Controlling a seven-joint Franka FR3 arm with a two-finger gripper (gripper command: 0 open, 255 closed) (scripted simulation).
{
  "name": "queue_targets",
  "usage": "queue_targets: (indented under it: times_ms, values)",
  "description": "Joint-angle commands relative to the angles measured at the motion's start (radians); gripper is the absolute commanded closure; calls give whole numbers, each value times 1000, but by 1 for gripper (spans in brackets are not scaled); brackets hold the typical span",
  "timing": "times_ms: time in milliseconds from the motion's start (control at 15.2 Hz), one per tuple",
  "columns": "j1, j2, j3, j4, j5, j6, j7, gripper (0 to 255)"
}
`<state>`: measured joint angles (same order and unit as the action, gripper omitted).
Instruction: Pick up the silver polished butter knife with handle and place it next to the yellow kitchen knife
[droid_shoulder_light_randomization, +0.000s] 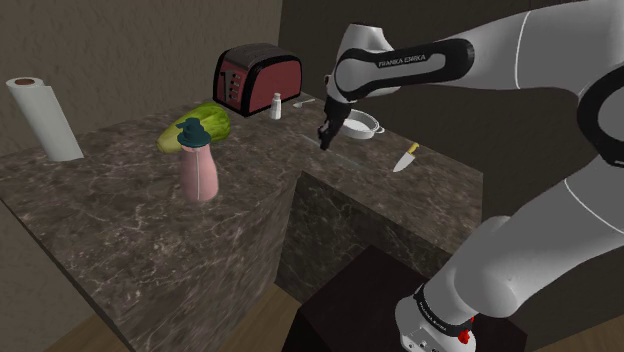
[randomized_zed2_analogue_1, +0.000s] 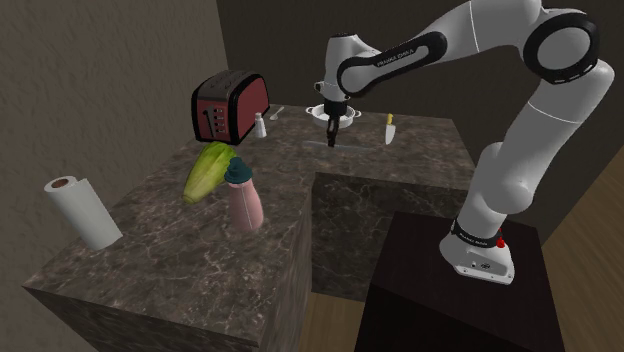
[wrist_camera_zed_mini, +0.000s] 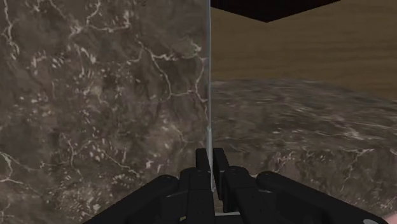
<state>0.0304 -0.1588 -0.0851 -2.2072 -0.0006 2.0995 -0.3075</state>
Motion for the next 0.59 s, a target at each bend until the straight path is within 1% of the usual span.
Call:
queue_targets:
  times_ms: [0,528]
  values:
    - [-18,-62,-22,-64,-9,1,-36,255]
    - [-102,-238,-126,-219,-65,-17,-186,255]
